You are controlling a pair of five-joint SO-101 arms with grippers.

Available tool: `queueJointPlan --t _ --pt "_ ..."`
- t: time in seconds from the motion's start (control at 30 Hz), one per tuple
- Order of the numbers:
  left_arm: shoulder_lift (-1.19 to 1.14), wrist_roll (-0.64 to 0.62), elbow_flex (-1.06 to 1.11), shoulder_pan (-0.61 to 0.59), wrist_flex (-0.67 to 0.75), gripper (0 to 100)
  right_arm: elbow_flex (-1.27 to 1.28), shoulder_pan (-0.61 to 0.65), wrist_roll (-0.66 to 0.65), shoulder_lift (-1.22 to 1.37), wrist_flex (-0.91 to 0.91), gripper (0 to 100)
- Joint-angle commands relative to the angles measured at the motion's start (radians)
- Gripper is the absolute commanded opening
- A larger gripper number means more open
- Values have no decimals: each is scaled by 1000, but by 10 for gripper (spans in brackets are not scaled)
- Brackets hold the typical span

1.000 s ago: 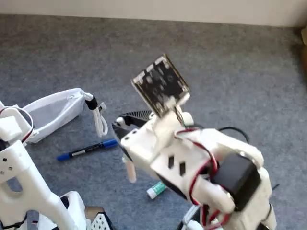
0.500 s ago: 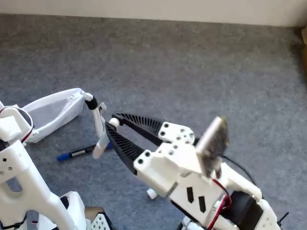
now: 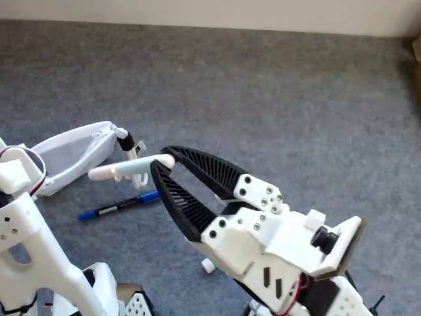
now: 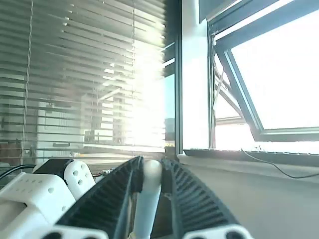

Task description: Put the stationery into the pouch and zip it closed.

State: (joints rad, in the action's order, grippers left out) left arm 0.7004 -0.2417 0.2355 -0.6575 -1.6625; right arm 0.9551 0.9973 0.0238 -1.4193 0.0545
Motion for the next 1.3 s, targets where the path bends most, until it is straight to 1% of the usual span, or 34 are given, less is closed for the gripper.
queueJointPlan --t 0.0,0.13,0.47,0.6,0.67,1.07,1.27 --pt "8 -9 -8 15 25 6 35 4 -11 -15 -170 5" --pt "5 -9 -8 15 25 6 65 4 -11 -12 -242 5" --pt "4 -9 -7 15 25 6 53 5 -6 183 -255 5" --pt "4 -9 -7 15 25 6 48 5 -9 243 -374 5" --pt "4 -9 -7 15 25 6 47 4 -9 272 -401 5" --pt "4 -9 -7 16 25 6 44 7 -11 410 -403 5" --pt "7 -11 21 19 43 6 47 8 -11 432 -400 5"
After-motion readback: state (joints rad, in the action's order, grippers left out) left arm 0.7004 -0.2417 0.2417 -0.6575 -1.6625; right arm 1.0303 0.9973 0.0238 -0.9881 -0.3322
